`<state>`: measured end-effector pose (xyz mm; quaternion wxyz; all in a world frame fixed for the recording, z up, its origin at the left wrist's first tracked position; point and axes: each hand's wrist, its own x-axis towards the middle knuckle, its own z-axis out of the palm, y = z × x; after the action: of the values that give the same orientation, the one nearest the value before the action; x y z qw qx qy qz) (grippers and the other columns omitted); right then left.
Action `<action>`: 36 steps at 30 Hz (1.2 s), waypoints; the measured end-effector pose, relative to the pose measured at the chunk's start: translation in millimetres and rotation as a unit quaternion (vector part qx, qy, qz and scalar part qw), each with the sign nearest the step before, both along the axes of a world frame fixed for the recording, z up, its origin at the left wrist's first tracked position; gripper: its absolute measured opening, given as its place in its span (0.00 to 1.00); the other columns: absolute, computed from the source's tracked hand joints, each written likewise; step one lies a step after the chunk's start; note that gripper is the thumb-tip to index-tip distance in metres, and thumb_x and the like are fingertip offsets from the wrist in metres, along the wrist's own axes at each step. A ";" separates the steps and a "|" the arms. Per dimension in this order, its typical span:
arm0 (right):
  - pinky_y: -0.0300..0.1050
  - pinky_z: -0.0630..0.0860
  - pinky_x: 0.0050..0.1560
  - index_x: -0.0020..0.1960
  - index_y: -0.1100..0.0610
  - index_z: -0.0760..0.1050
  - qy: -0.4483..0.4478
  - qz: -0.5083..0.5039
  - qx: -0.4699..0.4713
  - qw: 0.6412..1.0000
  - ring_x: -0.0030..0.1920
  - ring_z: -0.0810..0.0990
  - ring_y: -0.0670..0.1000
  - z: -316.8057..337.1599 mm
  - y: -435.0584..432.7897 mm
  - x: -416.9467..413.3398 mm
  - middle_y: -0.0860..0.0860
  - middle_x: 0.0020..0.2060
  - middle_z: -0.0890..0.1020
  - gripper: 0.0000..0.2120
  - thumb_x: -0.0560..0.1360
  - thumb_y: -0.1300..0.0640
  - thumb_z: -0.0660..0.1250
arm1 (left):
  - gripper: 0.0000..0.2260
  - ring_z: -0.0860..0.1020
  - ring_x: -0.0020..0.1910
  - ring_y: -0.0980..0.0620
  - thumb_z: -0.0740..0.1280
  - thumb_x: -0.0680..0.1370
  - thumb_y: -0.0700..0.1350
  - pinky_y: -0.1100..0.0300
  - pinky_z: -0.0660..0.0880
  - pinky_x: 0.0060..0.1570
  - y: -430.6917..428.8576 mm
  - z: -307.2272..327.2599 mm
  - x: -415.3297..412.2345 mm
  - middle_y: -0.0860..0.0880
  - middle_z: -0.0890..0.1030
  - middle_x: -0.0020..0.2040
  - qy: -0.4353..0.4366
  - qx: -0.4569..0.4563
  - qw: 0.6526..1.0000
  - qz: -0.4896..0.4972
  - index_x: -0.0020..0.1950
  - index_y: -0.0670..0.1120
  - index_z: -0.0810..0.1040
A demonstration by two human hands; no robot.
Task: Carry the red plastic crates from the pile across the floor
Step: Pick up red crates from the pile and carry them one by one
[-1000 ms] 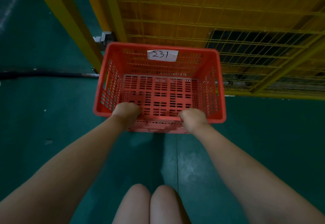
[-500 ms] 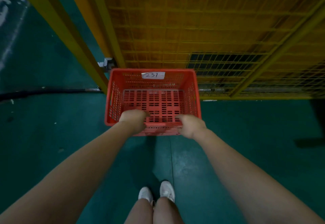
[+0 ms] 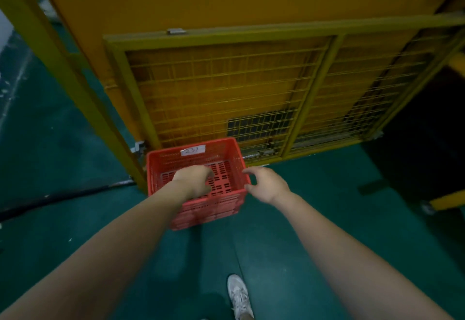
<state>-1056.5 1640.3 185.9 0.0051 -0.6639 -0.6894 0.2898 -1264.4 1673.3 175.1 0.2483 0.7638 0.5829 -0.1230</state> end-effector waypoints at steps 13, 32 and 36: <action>0.50 0.70 0.67 0.72 0.46 0.68 -0.018 -0.258 0.100 0.961 0.71 0.68 0.50 59.0 -203.6 71.2 0.47 0.71 0.70 0.24 0.77 0.50 0.66 | 0.23 0.75 0.63 0.52 0.68 0.77 0.51 0.54 0.76 0.60 -98.8 67.1 116.6 0.51 0.76 0.66 -0.102 0.052 0.965 -0.235 0.71 0.51 0.70; 0.48 0.66 0.69 0.73 0.49 0.66 -0.083 -0.614 0.072 0.781 0.72 0.65 0.51 102.0 -630.3 274.1 0.50 0.71 0.69 0.27 0.76 0.49 0.67 | 0.20 0.78 0.53 0.56 0.68 0.75 0.54 0.58 0.75 0.52 -442.5 117.0 463.3 0.59 0.78 0.51 -0.179 0.011 0.814 -0.553 0.67 0.57 0.72; 0.47 0.66 0.70 0.74 0.50 0.65 -0.088 -0.659 0.057 0.745 0.72 0.65 0.52 103.0 -734.2 313.4 0.50 0.72 0.67 0.29 0.75 0.49 0.67 | 0.22 0.77 0.57 0.55 0.68 0.75 0.53 0.57 0.74 0.56 -546.7 116.3 528.0 0.56 0.78 0.60 -0.192 0.002 0.774 -0.604 0.69 0.56 0.71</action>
<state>-743.1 906.1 288.9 0.1716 -0.9740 -0.0931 0.1150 -736.4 1126.6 291.4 0.2280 0.9671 -0.0573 -0.0974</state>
